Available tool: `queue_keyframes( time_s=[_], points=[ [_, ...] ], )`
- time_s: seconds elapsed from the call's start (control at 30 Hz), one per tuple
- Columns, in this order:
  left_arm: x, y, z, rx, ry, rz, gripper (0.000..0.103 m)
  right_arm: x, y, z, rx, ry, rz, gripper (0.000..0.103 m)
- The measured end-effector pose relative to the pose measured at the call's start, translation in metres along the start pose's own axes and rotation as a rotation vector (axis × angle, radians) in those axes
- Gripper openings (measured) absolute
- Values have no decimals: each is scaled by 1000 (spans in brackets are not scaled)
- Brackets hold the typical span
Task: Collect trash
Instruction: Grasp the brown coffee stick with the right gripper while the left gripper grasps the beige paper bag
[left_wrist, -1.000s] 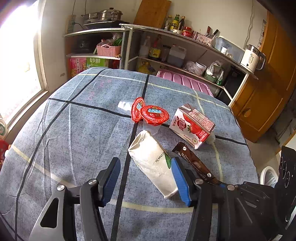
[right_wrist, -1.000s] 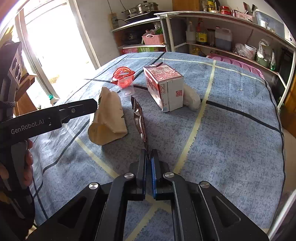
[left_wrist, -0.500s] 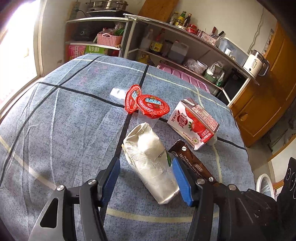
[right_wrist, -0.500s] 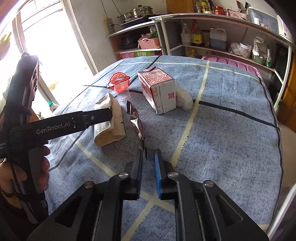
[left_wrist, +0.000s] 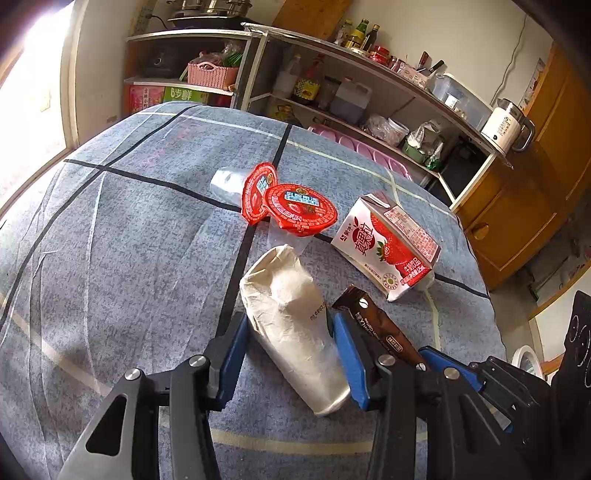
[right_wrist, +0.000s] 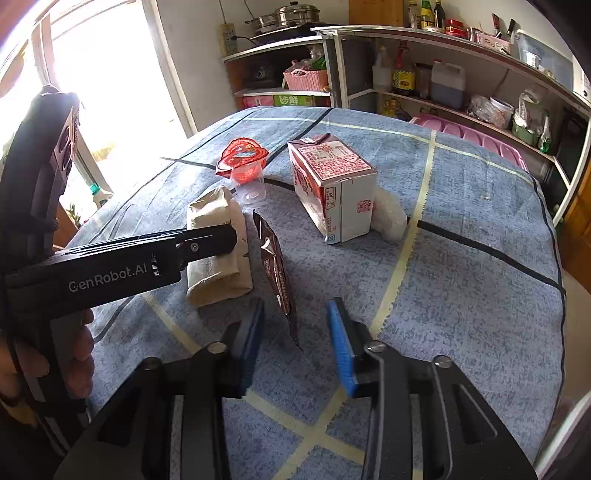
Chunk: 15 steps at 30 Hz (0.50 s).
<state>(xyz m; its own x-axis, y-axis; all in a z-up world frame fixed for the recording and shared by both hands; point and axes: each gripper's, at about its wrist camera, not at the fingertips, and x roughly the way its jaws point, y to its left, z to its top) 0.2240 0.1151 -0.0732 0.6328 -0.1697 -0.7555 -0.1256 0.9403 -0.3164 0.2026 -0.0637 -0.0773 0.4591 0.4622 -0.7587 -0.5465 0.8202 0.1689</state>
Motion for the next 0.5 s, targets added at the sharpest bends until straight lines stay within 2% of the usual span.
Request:
queue_keyframes(
  time_s=[0.13,0.37,0.5],
  points=[
    [-1,1,0,0,-2,0,45,-3,-1,-2,12,-12,0,6],
    [-8,-8,-4,52,-37,41,35,-12,-2,-4,23,-39,-7,5],
    [-16,-7,-6,51,-46,25,33,-20,-3,-7,35,-56,-3,5]
  ],
)
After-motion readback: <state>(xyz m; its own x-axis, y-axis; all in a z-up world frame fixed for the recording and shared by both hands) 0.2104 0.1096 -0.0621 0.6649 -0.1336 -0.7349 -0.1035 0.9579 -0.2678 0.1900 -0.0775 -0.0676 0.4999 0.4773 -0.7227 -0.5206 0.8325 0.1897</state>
